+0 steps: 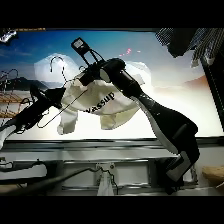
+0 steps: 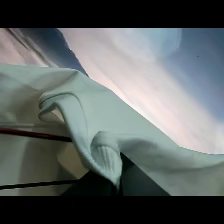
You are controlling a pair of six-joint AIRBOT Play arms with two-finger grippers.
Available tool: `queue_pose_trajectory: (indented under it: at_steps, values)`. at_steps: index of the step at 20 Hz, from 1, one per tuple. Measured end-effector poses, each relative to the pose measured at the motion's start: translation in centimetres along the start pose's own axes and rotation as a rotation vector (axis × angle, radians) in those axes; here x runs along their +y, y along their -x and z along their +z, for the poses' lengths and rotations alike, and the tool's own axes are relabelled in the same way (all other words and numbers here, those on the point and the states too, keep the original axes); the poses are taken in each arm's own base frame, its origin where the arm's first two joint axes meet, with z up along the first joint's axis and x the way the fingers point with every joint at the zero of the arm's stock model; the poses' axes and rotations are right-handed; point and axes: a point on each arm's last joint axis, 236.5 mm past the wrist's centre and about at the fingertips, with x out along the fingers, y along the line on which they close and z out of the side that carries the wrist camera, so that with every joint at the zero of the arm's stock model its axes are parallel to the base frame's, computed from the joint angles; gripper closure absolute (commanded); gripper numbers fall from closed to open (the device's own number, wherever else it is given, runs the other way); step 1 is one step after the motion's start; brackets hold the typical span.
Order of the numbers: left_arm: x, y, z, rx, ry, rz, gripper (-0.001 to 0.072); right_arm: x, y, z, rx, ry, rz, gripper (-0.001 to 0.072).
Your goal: Fold the clothes and pants, and hang the long-sleeved shirts on hangers.
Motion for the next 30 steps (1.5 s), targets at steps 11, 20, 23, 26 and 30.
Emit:
queue_pose_trajectory:
  at_steps: [11,20,23,26,30]
  values:
    - [-4.1,0.2,1.7,-0.072,-0.166,-0.161,0.0691,-4.1,0.0,1.4,-0.075,-0.048,-0.087,0.0685]
    - [-3.9,-1.5,-4.2,0.14,-0.135,-0.06,0.0692,-10.7,3.5,3.6,-0.142,-0.177,-0.183,0.0685]
    - [-5.5,-1.9,-5.5,0.166,-0.153,-0.072,0.0691,-11.4,4.3,3.9,-0.136,-0.161,-0.198,0.0685]
    - [-7.7,-2.1,-6.4,0.178,-0.167,-0.116,0.0692,-11.6,4.5,3.5,-0.113,-0.152,-0.203,0.0685]
    - [-8.5,-2.5,-6.8,0.174,-0.172,-0.125,0.0692,-11.3,4.7,3.4,-0.097,-0.126,-0.203,0.0685]
